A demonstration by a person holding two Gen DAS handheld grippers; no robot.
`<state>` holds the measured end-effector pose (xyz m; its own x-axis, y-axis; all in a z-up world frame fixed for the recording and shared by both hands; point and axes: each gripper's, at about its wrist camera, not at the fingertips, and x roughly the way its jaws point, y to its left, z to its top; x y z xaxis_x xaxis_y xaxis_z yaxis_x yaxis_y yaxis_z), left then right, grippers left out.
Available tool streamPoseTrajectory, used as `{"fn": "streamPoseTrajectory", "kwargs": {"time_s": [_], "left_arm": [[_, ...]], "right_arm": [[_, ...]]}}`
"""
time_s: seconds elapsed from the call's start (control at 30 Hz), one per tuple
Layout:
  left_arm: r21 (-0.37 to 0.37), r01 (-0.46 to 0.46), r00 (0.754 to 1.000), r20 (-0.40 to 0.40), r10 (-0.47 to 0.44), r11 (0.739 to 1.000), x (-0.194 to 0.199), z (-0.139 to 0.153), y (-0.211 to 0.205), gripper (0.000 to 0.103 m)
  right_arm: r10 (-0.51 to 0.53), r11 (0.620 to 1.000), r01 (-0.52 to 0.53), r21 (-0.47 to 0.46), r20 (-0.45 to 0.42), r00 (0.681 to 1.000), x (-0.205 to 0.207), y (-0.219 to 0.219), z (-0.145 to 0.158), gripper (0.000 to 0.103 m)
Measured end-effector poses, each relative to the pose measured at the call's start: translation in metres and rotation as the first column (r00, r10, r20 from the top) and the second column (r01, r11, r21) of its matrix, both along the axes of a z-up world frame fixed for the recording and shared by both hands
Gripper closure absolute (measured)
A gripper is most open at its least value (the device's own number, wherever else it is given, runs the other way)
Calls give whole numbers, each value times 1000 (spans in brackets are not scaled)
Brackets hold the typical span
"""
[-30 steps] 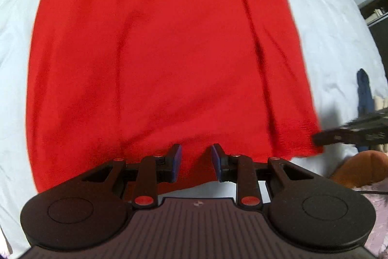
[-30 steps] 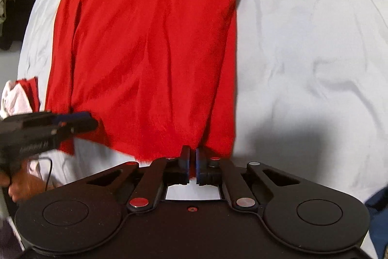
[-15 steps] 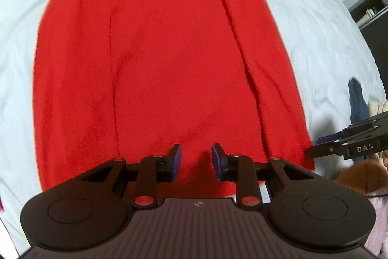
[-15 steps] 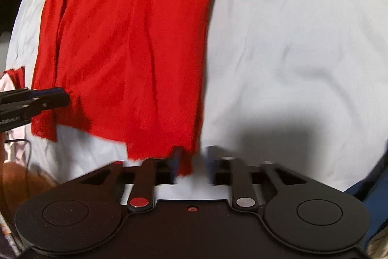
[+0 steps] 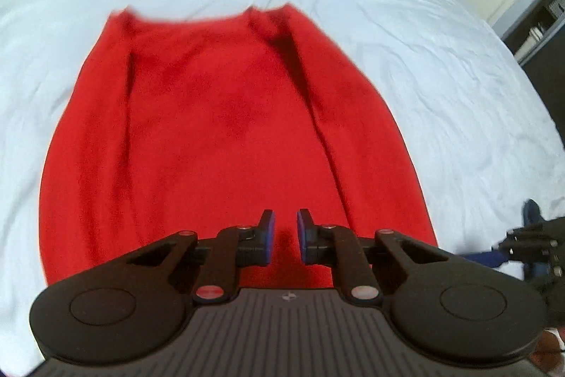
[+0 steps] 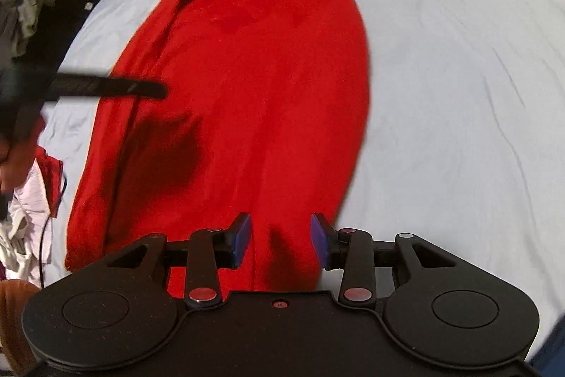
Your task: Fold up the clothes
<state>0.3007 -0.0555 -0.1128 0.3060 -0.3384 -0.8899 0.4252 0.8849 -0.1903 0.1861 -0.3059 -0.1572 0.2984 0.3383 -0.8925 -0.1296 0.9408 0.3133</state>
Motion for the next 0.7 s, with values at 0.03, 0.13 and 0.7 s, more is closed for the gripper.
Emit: {"fn": "streamPoseTrajectory", "kwargs": {"time_s": [0.03,0.13,0.7], "left_arm": [[14,14,1000,13,-14,1000,8,-3,-5,90],[78,100,992,65,-105,992,38,-15,-25,90],[-82,250,965,101,-241,965,148,-62,-78,93]], "right_arm": [[17,1000,-17,-6,15,1000,5,2,-2,66],[51,999,-51,14,37,998,17,2,-8,67],[212,977,-212,18,-9,977,60,-8,-45,79]]}}
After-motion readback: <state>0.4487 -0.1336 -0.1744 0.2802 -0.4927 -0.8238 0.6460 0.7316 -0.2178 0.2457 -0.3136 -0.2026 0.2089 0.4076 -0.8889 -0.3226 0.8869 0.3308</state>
